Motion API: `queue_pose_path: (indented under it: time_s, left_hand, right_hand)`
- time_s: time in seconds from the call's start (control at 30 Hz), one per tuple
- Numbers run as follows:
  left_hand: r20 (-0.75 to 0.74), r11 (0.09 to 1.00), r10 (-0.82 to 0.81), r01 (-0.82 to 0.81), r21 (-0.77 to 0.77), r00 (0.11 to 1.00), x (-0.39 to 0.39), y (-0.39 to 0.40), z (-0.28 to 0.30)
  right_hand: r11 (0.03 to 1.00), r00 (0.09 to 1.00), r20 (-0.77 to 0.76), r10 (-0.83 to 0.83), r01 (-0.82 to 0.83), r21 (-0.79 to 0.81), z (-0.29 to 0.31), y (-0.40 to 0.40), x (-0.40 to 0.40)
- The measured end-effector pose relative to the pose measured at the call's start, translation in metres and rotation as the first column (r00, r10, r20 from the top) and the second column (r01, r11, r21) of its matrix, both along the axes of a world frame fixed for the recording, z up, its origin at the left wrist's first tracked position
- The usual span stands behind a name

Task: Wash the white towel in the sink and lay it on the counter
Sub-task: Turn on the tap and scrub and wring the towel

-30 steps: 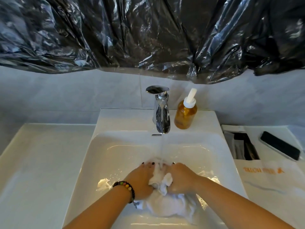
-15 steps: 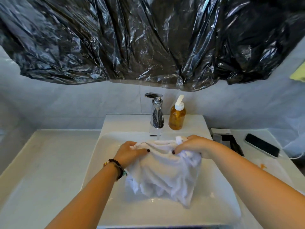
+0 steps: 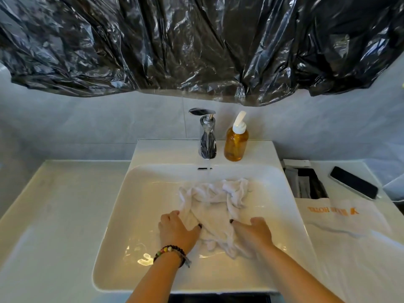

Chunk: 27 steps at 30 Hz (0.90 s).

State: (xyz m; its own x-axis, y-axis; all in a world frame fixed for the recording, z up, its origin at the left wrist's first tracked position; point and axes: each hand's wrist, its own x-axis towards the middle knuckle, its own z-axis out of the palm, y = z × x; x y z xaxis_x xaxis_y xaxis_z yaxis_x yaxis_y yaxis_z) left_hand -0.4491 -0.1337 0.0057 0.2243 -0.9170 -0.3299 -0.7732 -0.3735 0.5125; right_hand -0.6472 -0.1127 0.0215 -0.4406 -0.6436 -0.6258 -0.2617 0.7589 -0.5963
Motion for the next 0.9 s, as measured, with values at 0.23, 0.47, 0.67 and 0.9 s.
queue_pose_path:
  time_s: [0.23, 0.47, 0.67, 0.9]
  left_hand:
    - [-0.202, 1.0, 0.024, -0.027, -0.012, 0.979, 0.003, -0.012, 0.01]
    - [-0.545, 0.982, -0.039, -0.069, -0.177, 0.838, 0.011, -0.002, 0.049]
    - [-0.635, 0.924, -0.088, -0.176, -0.341, 0.767, 0.014, -0.017, 0.085]
    - [-0.632, 0.949, -0.031, -0.177, -0.263, 0.774, 0.003, -0.044, 0.073]
  right_hand:
    - [0.991, 0.986, 0.166, 0.022, 0.0, -0.131, 0.004, -0.009, 0.006]
    - [0.952, 0.915, 0.404, 0.016, 0.109, -0.285, 0.06, -0.02, -0.011]
    - [0.925, 0.834, 0.552, 0.014, 0.199, -0.325, 0.116, -0.036, -0.037]
    - [0.912, 0.673, 0.739, -0.028, 0.321, -0.257, 0.084, -0.052, -0.021]
